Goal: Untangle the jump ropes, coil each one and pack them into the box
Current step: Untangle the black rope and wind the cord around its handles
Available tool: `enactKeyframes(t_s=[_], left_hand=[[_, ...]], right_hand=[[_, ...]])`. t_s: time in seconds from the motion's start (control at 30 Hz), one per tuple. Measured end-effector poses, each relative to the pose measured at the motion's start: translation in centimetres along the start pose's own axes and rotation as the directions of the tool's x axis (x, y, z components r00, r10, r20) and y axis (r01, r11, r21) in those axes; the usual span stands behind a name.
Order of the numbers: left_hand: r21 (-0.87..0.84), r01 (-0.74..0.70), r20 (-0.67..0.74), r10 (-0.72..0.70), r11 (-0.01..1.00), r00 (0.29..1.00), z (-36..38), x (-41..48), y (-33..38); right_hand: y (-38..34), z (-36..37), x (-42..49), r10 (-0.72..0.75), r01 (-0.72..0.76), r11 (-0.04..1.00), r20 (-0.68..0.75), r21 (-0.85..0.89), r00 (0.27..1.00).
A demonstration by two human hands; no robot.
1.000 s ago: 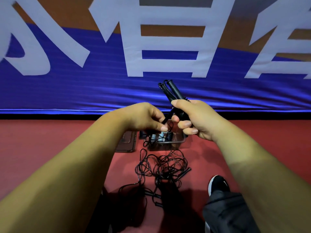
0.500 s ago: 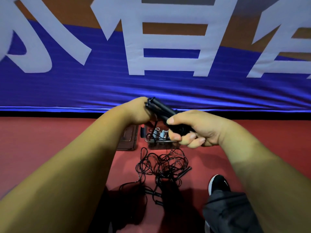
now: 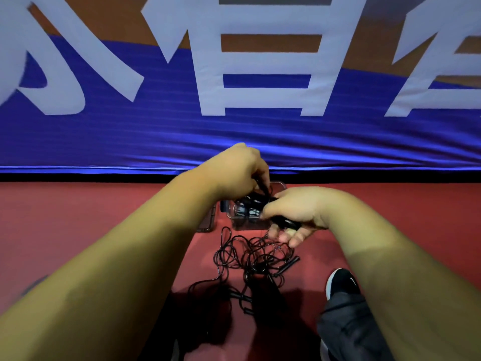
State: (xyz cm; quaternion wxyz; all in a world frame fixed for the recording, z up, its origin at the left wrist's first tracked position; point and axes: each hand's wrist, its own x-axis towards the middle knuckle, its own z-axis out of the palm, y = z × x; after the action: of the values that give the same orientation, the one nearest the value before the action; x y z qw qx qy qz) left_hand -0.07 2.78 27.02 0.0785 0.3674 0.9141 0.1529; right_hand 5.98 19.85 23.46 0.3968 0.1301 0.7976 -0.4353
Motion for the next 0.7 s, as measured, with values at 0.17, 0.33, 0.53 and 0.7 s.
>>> enactKeyframes(t_s=[0.17,0.33,0.53,0.7], left_hand=[[0.179,0.087,0.058,-0.099,0.98,0.993,1.5,0.5,0.8],[0.113,0.118,0.221,-0.14,0.987,0.965,1.8,0.5,0.7],[-0.084,0.234,0.28,-0.202,0.969,0.938,2.3,0.3,-0.6],[-0.289,0.238,0.281,-0.155,0.927,0.947,2.3,0.4,-1.6]], right_hand=[[-0.1,-0.1,1.4,0.092,-0.076,0.991,-0.138,0.112,0.986],[0.2,-0.7,1.7,0.125,-0.094,0.982,-0.192,0.161,0.973],[-0.2,-0.9,1.5,0.073,0.016,0.933,-0.234,0.359,0.97],[-1.0,-0.7,1.4,-0.045,0.183,0.877,-0.302,0.445,0.952]])
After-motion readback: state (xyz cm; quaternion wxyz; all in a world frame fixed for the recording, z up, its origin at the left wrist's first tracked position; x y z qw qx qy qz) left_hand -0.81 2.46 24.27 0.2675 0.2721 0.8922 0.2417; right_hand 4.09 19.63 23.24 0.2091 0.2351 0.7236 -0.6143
